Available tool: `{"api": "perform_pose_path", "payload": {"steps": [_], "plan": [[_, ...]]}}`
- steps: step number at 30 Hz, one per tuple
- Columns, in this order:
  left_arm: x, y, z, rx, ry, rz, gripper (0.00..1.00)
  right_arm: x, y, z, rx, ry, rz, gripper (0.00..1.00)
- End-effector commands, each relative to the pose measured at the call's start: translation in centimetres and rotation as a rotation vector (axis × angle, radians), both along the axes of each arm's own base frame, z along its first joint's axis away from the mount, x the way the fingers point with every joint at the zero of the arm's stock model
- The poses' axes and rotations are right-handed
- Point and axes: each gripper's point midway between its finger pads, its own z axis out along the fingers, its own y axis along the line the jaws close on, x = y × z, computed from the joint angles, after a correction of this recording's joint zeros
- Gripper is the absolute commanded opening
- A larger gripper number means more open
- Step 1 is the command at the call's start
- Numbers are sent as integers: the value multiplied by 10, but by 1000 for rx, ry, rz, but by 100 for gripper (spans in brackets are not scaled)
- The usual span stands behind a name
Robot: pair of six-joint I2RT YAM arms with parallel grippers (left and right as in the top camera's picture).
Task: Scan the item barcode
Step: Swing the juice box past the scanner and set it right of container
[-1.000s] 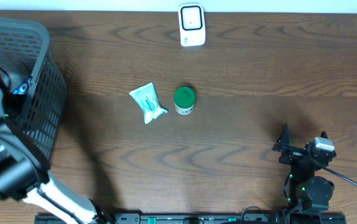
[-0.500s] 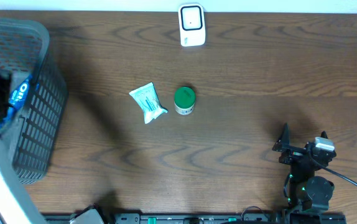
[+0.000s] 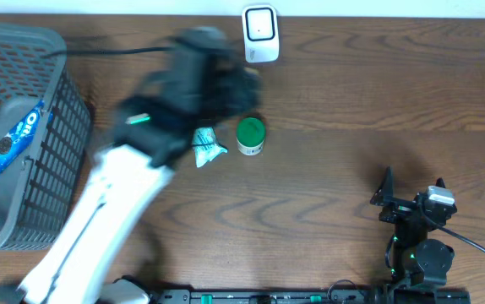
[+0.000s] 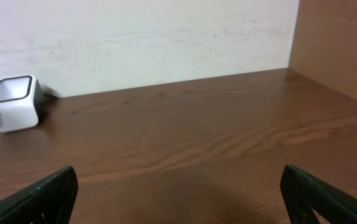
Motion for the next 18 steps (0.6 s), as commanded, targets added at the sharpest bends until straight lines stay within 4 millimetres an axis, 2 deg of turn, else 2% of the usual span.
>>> {"api": "perform_pose_path", "payload": {"steps": [1,4,7,9,12,14,16,18], "plan": [[-4,-60,-53,110,34,-166,53,0,-1,0,6,-1,-1,99],[-12,-103,-109,188,89,-278,53,0,-1,0,5,-1,-1,99],[-24,-129,-162,280,135,-384,53,0,-1,0,6,-1,-1,99],[-31,-137,-194,331,172,-430,53,0,-1,0,6,-1,-1,99],[-43,-140,-236,412,231,-493,53,0,-1,0,5,-1,-1,99],[-47,-136,-256,462,260,-519,53,0,-1,0,6,-1,-1,99],[-45,-127,-275,531,273,-496,53,0,-1,0,5,-1,-1,99],[-42,-123,-282,560,273,-484,53,0,-1,0,5,-1,-1,99]]}}
